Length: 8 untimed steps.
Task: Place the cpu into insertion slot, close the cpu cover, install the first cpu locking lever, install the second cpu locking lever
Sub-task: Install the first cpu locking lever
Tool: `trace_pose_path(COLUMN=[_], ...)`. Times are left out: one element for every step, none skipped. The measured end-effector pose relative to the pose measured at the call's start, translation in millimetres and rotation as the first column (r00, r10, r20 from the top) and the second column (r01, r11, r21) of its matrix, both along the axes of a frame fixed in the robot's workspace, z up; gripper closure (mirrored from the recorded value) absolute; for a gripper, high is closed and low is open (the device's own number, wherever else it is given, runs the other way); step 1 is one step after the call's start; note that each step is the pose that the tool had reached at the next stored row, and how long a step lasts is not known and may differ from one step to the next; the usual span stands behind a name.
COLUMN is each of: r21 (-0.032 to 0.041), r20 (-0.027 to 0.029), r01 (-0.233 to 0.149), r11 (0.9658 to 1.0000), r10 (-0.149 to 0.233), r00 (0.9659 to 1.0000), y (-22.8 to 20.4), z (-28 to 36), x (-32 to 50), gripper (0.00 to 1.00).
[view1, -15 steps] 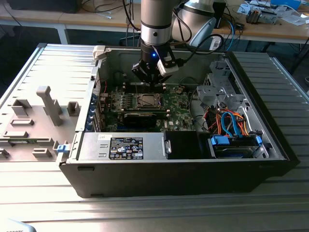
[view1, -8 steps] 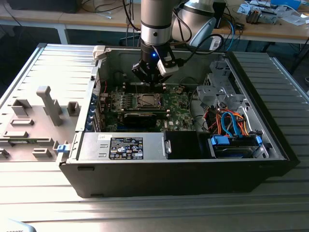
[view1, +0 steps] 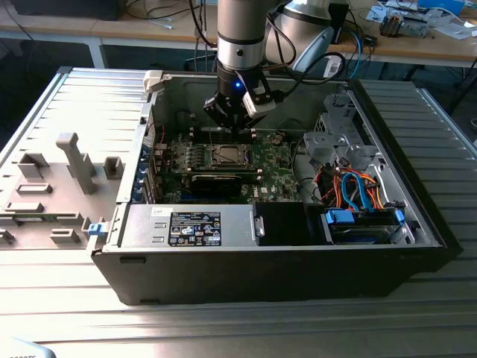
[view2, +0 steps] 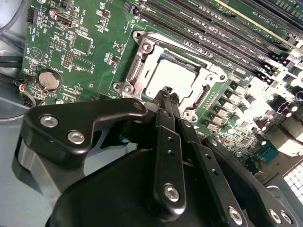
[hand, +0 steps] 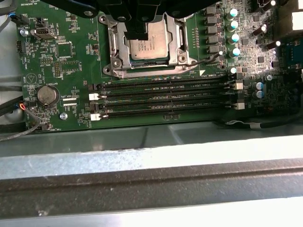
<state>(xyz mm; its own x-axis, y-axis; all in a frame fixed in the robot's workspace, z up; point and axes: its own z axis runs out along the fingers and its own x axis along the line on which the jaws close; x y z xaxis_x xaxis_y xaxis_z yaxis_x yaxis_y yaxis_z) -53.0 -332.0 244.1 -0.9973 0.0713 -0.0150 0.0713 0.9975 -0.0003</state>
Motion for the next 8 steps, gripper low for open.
trace_pose_path(r21=[0.0000, 0.0000, 0.0000, 0.0001, 0.0000, 0.0000, 0.0000, 0.0000], r20=[0.0000, 0.0000, 0.0000, 0.0000, 0.0000, 0.0000, 0.0000, 0.0000], r01=[0.000, -0.001, -0.001, -0.002, -0.002, -0.002, -0.003, -0.003], r11=[1.0000, 1.0000, 1.0000, 1.0000, 1.0000, 1.0000, 1.0000, 1.0000], r10=[0.000, 0.001, 0.001, 0.002, 0.002, 0.002, 0.003, 0.003], r00=[1.0000, 1.0000, 1.0000, 1.0000, 1.0000, 1.0000, 1.0000, 1.0000], y=[0.0, 0.0, 0.0, 0.0, 0.0, 0.0, 0.0, 0.0], z=[0.0, 0.0, 0.0, 0.0, 0.0, 0.0, 0.0, 0.0], x=[0.0, 0.0, 0.0, 0.0, 0.0, 0.0, 0.0, 0.0], gripper=[0.89, 0.89, 0.89, 0.89, 0.89, 0.89, 0.89, 0.89])
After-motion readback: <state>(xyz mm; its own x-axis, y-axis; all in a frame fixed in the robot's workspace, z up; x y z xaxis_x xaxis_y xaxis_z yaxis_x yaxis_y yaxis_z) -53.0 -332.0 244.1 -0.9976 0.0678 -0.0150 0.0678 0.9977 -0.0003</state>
